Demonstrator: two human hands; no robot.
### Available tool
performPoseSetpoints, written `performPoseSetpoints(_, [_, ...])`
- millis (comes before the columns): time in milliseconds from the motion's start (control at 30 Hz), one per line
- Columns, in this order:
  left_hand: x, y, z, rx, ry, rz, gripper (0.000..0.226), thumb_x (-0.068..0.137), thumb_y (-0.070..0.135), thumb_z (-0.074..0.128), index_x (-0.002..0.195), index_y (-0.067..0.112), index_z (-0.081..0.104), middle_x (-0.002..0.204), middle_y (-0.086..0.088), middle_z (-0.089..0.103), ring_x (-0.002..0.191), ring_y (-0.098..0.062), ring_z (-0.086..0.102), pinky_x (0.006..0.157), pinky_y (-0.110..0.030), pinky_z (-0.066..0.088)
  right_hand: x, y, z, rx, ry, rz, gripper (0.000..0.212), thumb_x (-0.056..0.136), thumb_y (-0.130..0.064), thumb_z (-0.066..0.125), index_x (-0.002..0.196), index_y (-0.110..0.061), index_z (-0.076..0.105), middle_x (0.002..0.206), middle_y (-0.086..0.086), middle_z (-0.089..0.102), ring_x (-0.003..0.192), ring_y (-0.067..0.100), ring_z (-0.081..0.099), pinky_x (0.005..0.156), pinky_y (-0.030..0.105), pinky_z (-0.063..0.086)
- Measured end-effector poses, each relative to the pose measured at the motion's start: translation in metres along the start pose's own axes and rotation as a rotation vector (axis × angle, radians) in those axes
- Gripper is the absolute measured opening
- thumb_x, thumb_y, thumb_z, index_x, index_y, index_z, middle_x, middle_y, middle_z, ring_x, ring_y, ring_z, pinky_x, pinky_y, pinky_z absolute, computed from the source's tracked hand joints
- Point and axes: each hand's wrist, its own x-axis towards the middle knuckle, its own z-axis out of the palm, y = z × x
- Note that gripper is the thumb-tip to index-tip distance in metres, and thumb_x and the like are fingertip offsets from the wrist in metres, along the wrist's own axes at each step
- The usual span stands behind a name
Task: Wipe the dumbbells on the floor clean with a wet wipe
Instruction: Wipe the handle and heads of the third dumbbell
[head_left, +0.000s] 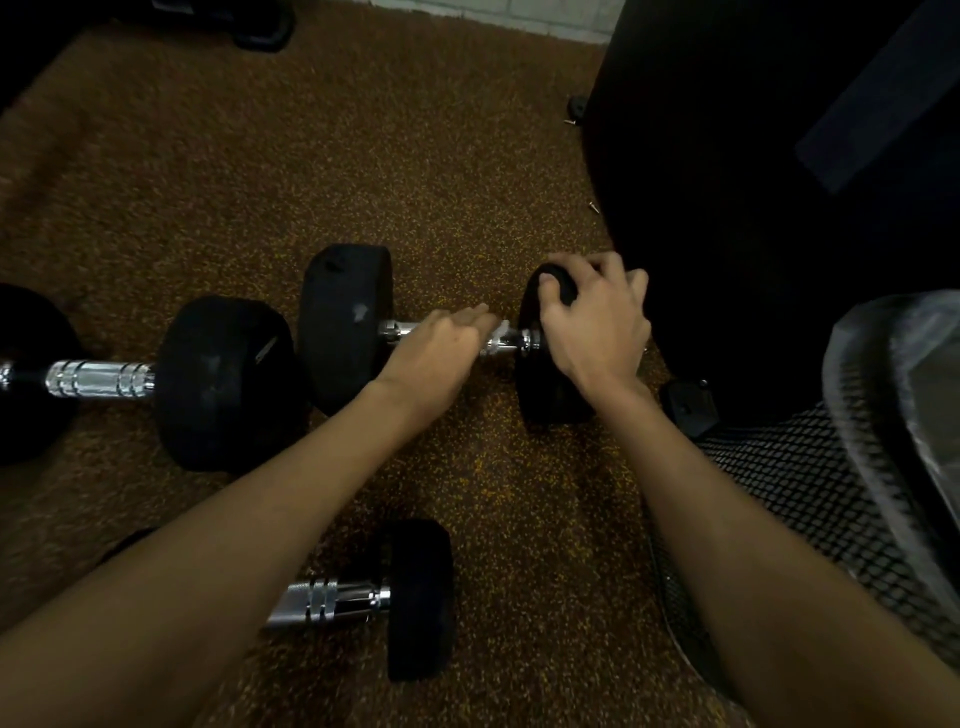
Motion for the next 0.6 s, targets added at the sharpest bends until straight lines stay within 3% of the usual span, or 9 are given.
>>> performPoseSetpoints(100, [0.013, 0.005, -0.007, -0.037, -0.029, -0.153, 0.019, 0.095, 0.008, 0.045, 0.112, 0.01, 0.054, 0.109, -0.014, 0.063, 0.098, -0.033, 0.061, 0.073, -0.033, 0.041, 0.0, 0.0, 0.0, 0.002, -0.003, 0.0, 0.037, 0.092, -0.048, 0.044, 0.125, -0.038, 0.058, 0.127, -0.004, 0.05, 0.121, 0.023, 0.04, 0.085, 0.039, 0.043])
performPoseSetpoints(167, [0.022, 0.013, -0.006, -0.007, -0.085, -0.203, 0.021, 0.095, 0.008, 0.045, 0.114, 0.009, 0.053, 0.108, -0.017, 0.063, 0.098, -0.036, 0.06, 0.071, -0.035, 0.041, 0.001, 0.0, 0.0, 0.005, -0.007, 0.006, 0.037, 0.092, -0.047, 0.044, 0.124, -0.038, 0.058, 0.128, -0.004, 0.05, 0.121, 0.023, 0.04, 0.086, 0.039, 0.043])
performPoseSetpoints(300, [0.028, 0.036, 0.002, -0.01, -0.1, -0.134, 0.034, 0.091, 0.0, 0.043, 0.124, 0.006, 0.049, 0.122, -0.016, 0.057, 0.11, -0.035, 0.056, 0.088, -0.038, 0.045, 0.003, 0.0, -0.001, 0.016, -0.025, 0.012, 0.037, 0.092, -0.047, 0.044, 0.125, -0.038, 0.059, 0.128, -0.004, 0.05, 0.122, 0.023, 0.039, 0.087, 0.039, 0.042])
performPoseSetpoints(467, [0.008, 0.027, -0.002, 0.085, -0.05, 0.084, 0.054, 0.092, -0.002, 0.041, 0.145, 0.008, 0.03, 0.152, -0.011, 0.031, 0.138, -0.027, 0.032, 0.113, -0.033, 0.025, 0.004, 0.0, 0.0, 0.015, -0.013, 0.012, 0.036, 0.092, -0.048, 0.044, 0.124, -0.039, 0.059, 0.127, -0.005, 0.051, 0.122, 0.022, 0.04, 0.086, 0.037, 0.042])
performPoseSetpoints(533, [-0.003, 0.018, -0.008, 0.099, -0.06, 0.102, 0.055, 0.094, -0.002, 0.037, 0.147, 0.011, 0.027, 0.156, -0.008, 0.023, 0.143, -0.023, 0.024, 0.114, -0.029, 0.017, 0.004, 0.0, 0.001, 0.013, -0.01, 0.015, 0.036, 0.092, -0.048, 0.044, 0.124, -0.039, 0.059, 0.127, -0.005, 0.051, 0.121, 0.022, 0.04, 0.086, 0.038, 0.043])
performPoseSetpoints(600, [-0.005, 0.008, -0.014, 0.037, -0.045, 0.036, 0.055, 0.093, -0.005, 0.039, 0.145, 0.013, 0.033, 0.151, -0.01, 0.033, 0.138, -0.024, 0.034, 0.111, -0.03, 0.025, 0.004, 0.0, 0.001, 0.011, -0.014, 0.018, 0.036, 0.092, -0.048, 0.044, 0.124, -0.04, 0.059, 0.127, -0.006, 0.05, 0.122, 0.022, 0.04, 0.087, 0.038, 0.042])
